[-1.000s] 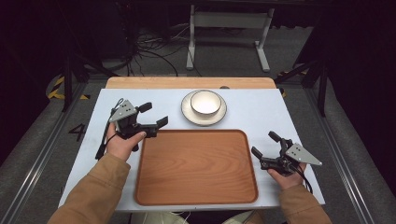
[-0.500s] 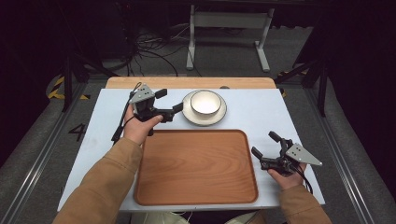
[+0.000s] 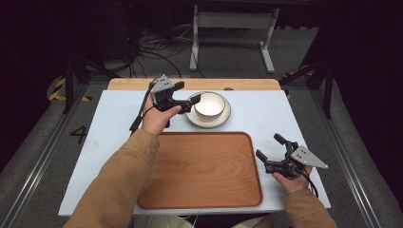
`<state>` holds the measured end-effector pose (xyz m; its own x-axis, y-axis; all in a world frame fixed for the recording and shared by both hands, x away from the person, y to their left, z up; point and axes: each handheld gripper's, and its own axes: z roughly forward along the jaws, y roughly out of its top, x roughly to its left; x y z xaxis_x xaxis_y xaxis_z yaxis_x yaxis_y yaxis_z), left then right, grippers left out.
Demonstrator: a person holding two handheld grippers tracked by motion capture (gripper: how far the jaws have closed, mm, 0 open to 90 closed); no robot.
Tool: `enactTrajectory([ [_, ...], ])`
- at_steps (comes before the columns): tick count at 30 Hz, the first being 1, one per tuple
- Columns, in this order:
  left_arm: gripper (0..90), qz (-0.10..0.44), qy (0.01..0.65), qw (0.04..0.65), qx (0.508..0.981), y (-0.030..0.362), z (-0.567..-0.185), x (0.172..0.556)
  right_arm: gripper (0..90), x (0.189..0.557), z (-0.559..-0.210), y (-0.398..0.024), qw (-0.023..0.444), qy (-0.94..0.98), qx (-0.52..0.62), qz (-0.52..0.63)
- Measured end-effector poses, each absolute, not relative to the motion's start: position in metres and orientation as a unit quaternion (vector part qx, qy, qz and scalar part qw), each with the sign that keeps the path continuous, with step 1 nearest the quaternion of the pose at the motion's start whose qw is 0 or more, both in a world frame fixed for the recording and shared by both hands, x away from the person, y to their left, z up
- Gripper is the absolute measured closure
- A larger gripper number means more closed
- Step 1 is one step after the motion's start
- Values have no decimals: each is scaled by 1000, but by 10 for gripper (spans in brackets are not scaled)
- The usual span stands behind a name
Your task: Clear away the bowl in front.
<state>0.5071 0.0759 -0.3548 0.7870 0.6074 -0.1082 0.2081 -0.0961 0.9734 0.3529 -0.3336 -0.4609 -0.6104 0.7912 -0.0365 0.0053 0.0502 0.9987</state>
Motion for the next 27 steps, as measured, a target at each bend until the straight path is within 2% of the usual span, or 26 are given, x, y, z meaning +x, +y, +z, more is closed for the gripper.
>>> enactTrajectory([
  [9, 146, 153, 271, 604, 733, 55, -357, 521, 29, 353, -461, -334, 318, 651, 307, 617],
  [10, 199, 156, 267, 585, 750, 51, -358, 524, 39, 353, -461, -334, 319, 653, 305, 616],
  [18, 310, 144, 254, 523, 801, 46, -362, 537, 64, 353, -461, -333, 317, 653, 306, 616],
  [27, 305, 110, 217, 458, 855, 32, -373, 541, 74, 354, -460, -333, 314, 657, 304, 615],
])
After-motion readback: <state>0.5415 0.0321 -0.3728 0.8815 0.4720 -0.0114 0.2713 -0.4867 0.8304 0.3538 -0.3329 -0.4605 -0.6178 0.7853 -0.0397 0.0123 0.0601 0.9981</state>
